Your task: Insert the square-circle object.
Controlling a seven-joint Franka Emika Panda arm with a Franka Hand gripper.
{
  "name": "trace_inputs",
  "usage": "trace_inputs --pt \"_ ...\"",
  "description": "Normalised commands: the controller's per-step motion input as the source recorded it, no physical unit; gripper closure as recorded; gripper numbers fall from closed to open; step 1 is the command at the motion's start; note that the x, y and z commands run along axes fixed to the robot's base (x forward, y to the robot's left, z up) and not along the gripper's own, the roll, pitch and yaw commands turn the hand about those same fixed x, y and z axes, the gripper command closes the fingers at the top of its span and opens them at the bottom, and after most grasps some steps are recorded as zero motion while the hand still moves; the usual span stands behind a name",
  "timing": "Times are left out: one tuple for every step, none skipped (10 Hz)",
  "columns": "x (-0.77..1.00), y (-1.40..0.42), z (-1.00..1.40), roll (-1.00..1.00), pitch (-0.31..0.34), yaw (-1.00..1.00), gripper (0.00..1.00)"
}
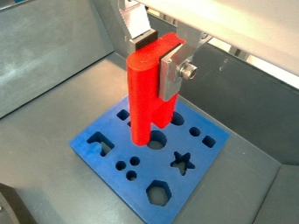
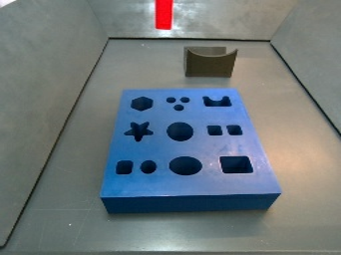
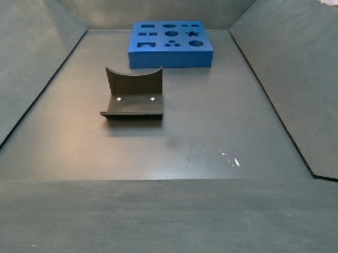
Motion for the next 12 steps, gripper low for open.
trace_inputs --pt "0.0 -0.07 -0.27 0.0 0.0 -1.0 1.0" --pt "0.0 -0.36 -0.25 0.01 0.0 -0.9 1.0" --pt "0.0 -0.61 -0.21 0.03 0.0 -0.71 1.0" --pt "-0.01 -0.85 -0.18 0.07 0.0 -0.47 1.0" --pt "-0.04 -0.89 -0.18 0.07 0.0 -0.42 1.0" --pt "-0.06 -0.92 -0.18 0.07 0.0 -0.39 1.0" --pt "-0.05 -0.9 -0.18 0.07 0.0 -0.41 1.0" --pt "0.0 -0.62 -0.17 0.06 0.0 -0.7 1.0" --pt "0.0 -0.46 -0.18 0.06 0.0 -0.82 1.0" --pt "0.0 -0.46 -0.18 0.06 0.0 -0.82 1.0" --pt "0.0 -0.33 -0.24 0.03 0.0 -0.92 1.0" --pt "0.0 -0.12 -0.27 0.02 0.0 -1.0 1.0"
